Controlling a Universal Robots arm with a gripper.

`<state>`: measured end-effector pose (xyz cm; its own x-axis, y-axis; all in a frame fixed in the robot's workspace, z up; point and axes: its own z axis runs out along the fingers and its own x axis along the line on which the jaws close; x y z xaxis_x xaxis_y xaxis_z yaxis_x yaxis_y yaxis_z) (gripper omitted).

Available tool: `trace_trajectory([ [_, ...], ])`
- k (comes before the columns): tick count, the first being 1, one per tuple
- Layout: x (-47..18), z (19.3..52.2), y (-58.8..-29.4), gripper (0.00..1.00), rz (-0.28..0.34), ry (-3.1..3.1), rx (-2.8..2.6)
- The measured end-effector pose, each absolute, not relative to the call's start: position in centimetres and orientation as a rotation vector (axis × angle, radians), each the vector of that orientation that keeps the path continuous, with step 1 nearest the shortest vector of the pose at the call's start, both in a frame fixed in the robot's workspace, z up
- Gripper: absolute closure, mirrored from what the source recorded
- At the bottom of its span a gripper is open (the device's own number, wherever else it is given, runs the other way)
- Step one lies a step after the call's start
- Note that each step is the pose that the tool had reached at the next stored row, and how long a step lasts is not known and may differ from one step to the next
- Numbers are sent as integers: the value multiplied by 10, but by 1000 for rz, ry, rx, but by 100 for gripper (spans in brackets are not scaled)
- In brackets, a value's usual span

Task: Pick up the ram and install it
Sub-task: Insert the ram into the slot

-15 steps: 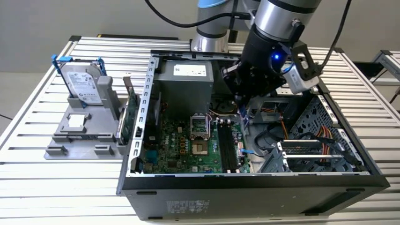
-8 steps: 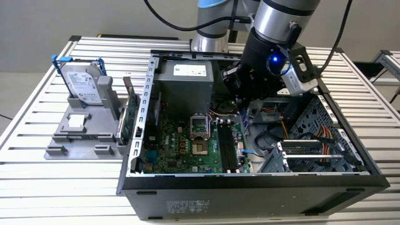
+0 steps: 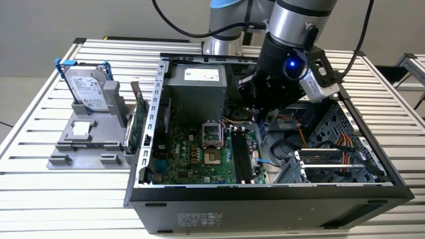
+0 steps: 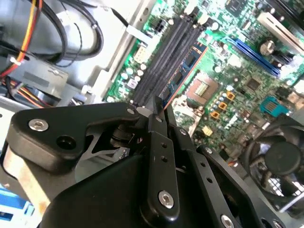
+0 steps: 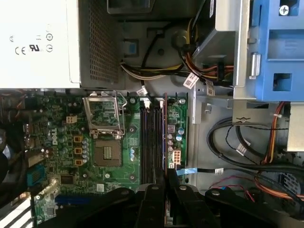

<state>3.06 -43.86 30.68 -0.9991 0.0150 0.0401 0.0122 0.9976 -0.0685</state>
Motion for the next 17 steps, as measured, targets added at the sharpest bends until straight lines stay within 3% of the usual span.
trace_trajectory([
  [17,29,292,-439,100,119,-3118,-80],
])
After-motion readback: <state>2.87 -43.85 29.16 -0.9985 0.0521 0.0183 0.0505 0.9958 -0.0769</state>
